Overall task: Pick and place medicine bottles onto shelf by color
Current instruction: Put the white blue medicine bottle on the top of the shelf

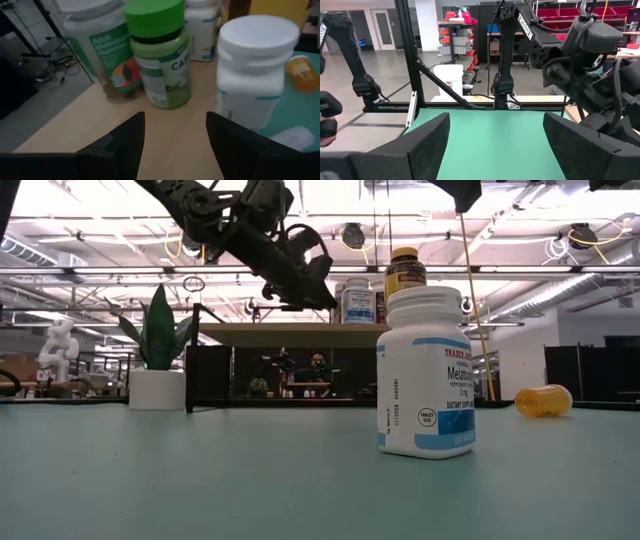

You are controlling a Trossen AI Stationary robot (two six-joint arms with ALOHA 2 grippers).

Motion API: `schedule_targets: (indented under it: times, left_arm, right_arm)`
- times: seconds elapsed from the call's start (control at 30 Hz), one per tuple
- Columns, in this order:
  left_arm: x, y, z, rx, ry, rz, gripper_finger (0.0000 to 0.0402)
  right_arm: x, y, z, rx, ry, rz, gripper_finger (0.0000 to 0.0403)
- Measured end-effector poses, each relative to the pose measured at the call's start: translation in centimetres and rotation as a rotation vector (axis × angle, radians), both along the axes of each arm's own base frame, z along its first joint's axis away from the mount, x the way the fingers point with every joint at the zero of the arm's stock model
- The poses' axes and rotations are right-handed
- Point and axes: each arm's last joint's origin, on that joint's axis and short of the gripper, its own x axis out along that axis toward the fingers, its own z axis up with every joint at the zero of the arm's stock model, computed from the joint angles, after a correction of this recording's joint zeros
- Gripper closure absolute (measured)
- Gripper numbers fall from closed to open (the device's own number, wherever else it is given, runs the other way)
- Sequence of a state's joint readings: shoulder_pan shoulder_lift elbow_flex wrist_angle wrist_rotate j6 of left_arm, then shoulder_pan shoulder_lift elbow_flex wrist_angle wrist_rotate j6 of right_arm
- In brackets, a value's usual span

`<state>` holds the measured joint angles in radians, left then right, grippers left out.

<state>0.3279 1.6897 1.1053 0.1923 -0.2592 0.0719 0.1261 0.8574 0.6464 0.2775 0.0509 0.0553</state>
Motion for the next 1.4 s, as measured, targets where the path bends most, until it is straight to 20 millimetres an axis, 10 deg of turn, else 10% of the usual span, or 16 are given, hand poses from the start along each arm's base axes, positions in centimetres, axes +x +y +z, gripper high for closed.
schedule_targets:
  times: [0.33,0.6,1.4]
  left_arm:
    - [-0.8,-2.8,1.9,0.013,0.045,-0.075,0.0188]
    - [0.8,-4.7,-0.3,0.025,0.098,-0.150,0.0188]
    - [1.3,-2.1,-0.5,0.052,0.003,-0.082,0.0188]
  right_arm:
    - [0.0,0.0,-0.1,-0.003,0.014,0.000,0.0089]
    - [0.0,0.0,0.0,0.010,-0.001,0.000,0.0089]
    - [0.0,0.0,0.0,0.001,-0.002,0.000,0.0090]
